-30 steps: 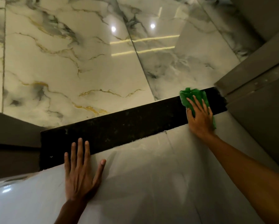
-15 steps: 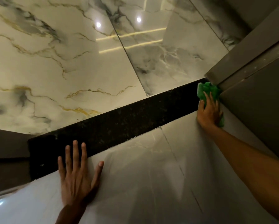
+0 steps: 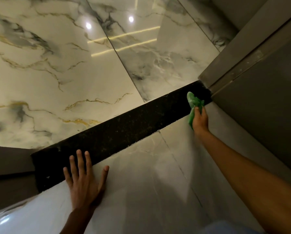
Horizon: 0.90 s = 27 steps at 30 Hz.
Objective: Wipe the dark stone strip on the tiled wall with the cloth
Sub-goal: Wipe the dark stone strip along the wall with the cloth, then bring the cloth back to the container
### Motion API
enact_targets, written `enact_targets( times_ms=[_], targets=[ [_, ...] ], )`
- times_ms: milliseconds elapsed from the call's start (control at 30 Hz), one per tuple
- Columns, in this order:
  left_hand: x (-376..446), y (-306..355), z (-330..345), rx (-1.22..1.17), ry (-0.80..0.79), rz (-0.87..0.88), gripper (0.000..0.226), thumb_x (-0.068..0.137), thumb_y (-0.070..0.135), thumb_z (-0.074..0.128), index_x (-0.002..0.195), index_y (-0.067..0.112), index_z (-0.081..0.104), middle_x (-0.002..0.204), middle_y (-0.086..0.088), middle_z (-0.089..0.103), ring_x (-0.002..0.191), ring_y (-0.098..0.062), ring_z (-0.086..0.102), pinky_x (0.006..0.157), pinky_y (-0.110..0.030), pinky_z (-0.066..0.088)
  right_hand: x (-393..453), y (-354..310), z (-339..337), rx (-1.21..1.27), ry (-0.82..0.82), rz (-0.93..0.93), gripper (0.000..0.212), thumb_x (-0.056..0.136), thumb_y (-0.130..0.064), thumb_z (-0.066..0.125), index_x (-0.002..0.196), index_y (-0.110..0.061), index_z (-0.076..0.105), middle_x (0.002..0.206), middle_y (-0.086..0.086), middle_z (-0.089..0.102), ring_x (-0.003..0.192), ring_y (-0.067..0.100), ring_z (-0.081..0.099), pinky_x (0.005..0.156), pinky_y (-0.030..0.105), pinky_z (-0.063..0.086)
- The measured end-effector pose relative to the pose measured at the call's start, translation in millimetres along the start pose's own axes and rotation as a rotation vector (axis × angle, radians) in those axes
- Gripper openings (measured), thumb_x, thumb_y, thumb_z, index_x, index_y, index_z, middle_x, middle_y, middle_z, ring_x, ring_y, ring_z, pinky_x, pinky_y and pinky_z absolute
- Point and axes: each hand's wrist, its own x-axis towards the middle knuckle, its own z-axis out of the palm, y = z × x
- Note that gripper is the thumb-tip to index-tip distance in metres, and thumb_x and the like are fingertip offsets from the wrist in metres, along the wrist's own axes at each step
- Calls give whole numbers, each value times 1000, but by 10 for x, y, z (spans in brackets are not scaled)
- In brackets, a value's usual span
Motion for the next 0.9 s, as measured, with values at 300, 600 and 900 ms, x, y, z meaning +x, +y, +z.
enact_targets(
  times_ms=[300,600,900],
  targets=[
    [-305,808,-1677,-161,-169,124,107,96,87,11,179,20,1,188,0,-8,174,-20,-9,143,-47,4,-1197,-864,-776,950,-219,611,53,115,-43,44,158,-15,58,150,20,66,140,41,62,124,56,46],
    [-989,2223,-3497,-169,-115,357,99,104,85,18,179,24,-2,188,4,-13,175,-19,-13,143,-51,5,-2200,-1744,-2837,1053,-26,603,51,116,-40,43,161,-18,55,159,18,61,148,41,57,128,58,42],
    [-1914,3765,-4227,-91,-217,734,99,104,87,21,179,27,-8,188,5,-14,175,-18,-15,143,-53,5,-3134,-1391,-5104,1127,324,658,58,116,-47,41,164,-14,49,166,19,53,151,41,52,127,53,39]
  ],
)
